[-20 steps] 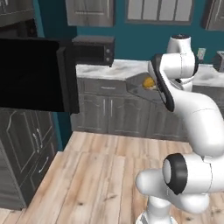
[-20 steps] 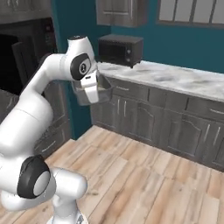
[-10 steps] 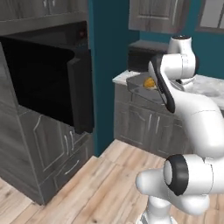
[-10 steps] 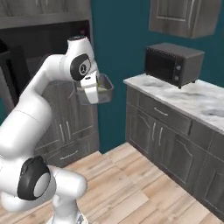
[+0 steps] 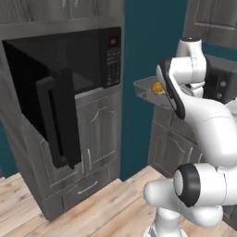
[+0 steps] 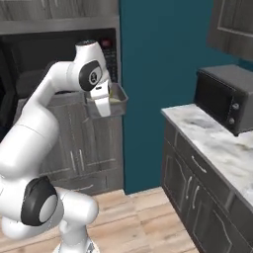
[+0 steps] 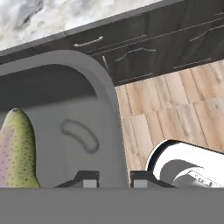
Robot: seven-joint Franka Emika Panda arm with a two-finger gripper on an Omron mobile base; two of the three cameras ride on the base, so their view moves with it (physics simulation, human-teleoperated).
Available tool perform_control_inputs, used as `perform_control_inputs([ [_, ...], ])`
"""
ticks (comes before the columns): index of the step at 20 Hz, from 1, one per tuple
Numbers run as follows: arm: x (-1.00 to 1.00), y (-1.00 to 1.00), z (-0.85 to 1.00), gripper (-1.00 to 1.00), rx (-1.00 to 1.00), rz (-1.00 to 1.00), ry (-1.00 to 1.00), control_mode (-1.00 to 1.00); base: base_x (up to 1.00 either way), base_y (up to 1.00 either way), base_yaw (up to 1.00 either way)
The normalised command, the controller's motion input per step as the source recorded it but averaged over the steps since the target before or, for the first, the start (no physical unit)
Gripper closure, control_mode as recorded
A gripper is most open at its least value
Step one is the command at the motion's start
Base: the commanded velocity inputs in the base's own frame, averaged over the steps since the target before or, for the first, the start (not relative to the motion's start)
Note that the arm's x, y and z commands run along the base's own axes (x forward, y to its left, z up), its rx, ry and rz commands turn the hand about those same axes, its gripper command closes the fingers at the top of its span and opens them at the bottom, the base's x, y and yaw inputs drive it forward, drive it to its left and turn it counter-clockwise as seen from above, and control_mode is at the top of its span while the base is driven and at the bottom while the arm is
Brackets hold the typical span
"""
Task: Place the tupperware containing the fish and squash meal in the microwave. Close the microwave door and press the start button to reheat the meal.
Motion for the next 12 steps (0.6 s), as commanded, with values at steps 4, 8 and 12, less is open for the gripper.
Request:
perform_control_inputs([
  [4,0.00,0.00,0.00,1.00,0.00,0.00,0.00,1.00,0.92,-0.42,0.59],
  [8,0.00,0.00,0.00,1.00,0.00,0.00,0.00,1.00,0.57,-0.26,0.61],
  [12,0.00,0.00,0.00,1.00,0.00,0.00,0.00,1.00,0.29,-0.06,0.61],
])
